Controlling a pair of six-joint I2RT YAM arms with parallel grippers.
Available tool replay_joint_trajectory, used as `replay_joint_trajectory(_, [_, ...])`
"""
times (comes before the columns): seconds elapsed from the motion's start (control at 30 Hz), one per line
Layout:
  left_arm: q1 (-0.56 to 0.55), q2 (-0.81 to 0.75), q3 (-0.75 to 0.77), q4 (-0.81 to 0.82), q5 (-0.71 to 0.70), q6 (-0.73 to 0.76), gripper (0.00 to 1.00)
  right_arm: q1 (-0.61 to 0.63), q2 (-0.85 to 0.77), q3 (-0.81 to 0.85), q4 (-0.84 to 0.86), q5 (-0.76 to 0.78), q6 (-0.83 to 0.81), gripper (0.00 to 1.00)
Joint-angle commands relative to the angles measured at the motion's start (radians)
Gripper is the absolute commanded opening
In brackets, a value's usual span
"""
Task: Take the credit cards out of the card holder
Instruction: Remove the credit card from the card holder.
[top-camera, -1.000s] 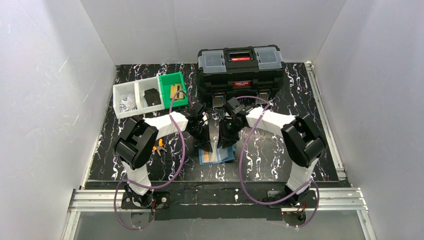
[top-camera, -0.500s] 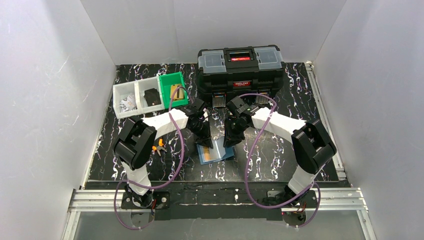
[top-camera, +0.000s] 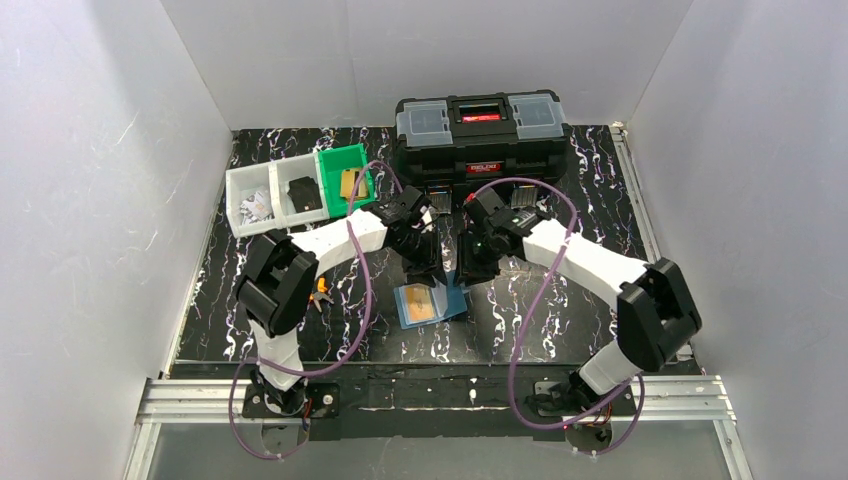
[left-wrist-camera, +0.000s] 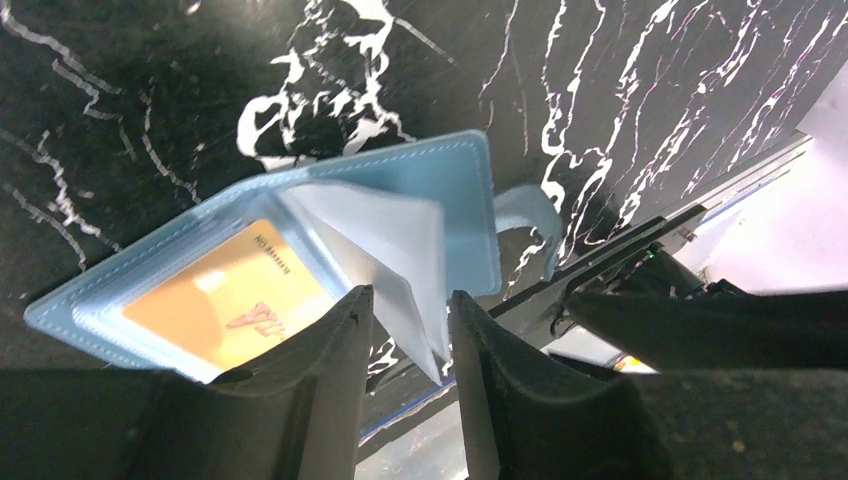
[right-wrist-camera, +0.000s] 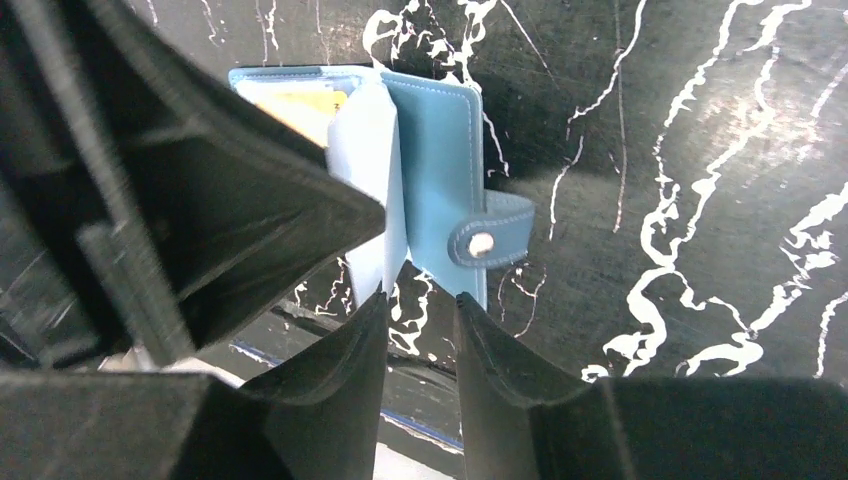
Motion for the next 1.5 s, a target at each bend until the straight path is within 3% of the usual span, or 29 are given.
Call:
replay_joint_trajectory(0.0, [-0.02,0.057,0.064,-0.011,0.022,-0.005,0.34,-0.003,-0.099,-0.03,-0.033,0.077,0.013,0.38])
replay_joint_trajectory(0.43, [-0.055,0.202,0.116,0.046,0.064,-0.037,0.44,-0.003,-0.168,-0.095,-0.046,0.094,0.017,0.39])
replay_joint_trajectory(0.97, [-0.053,0.066,0.139,-0.038,-0.025,0.01,0.51,-0.003,-0.147,-0.033,-0.03,0.041,0.01,0.39])
replay_joint_trajectory(1.47, [0.003,-0.025,0.118,-0.106,-0.079,0.053,0.51,0.002,-0.12,0.008,0.003,-0.037,0.017,0.39])
